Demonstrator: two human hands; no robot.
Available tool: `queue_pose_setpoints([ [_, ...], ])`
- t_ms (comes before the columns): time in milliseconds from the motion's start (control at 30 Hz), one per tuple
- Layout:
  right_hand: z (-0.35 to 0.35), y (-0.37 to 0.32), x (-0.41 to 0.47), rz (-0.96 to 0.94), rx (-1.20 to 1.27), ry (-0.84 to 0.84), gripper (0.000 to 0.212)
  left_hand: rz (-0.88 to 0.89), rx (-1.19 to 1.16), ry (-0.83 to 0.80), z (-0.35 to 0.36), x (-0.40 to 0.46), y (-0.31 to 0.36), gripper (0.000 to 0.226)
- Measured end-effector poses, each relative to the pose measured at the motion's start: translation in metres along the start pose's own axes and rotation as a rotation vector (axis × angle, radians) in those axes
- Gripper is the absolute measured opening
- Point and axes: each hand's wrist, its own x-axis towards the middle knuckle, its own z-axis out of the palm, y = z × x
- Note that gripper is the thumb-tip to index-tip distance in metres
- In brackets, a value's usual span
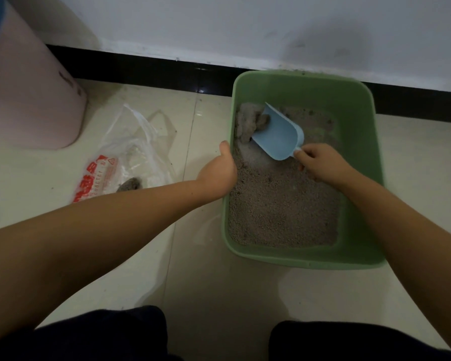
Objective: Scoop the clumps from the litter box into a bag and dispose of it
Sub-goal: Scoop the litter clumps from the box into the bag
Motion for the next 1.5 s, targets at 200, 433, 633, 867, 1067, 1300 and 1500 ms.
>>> queue_pose_setpoints([
  [200,0.008,-0.019,0.015,0.011,-0.091,-0.026,0.040,-0.010,0.016,-0.002,0.001,0.000,0.001,0.039],
  [433,0.030,0.007,-0.009,0.168,0.473,-0.039,0.036,-0.068,0.069,0.005,0.009,0.001,0.000,0.036],
  [633,0.033,0.018,-0.028,0.156,0.579,-0.019,0.035,-0.018,0.025,0.021,0.003,0.000,0.002,0.037],
  [867,0.037,0.013,-0.017,0.187,0.583,-0.030,0.039,-0.002,-0.003,0.015,-0.001,0.000,-0.001,0.035],
  [1067,0.040,0.012,-0.031,0.206,0.549,-0.056,0.041,-0.002,0.011,0.015,0.000,0.001,-0.002,0.036],
  [1300,0.045,0.005,-0.058,0.192,0.611,-0.049,0.041,0.061,-0.024,-0.090,-0.008,-0.006,-0.011,0.047],
  [1500,0.037,0.001,-0.075,0.174,0.667,0.007,0.041,0.104,0.095,-0.118,-0.024,-0.033,-0.048,0.051],
])
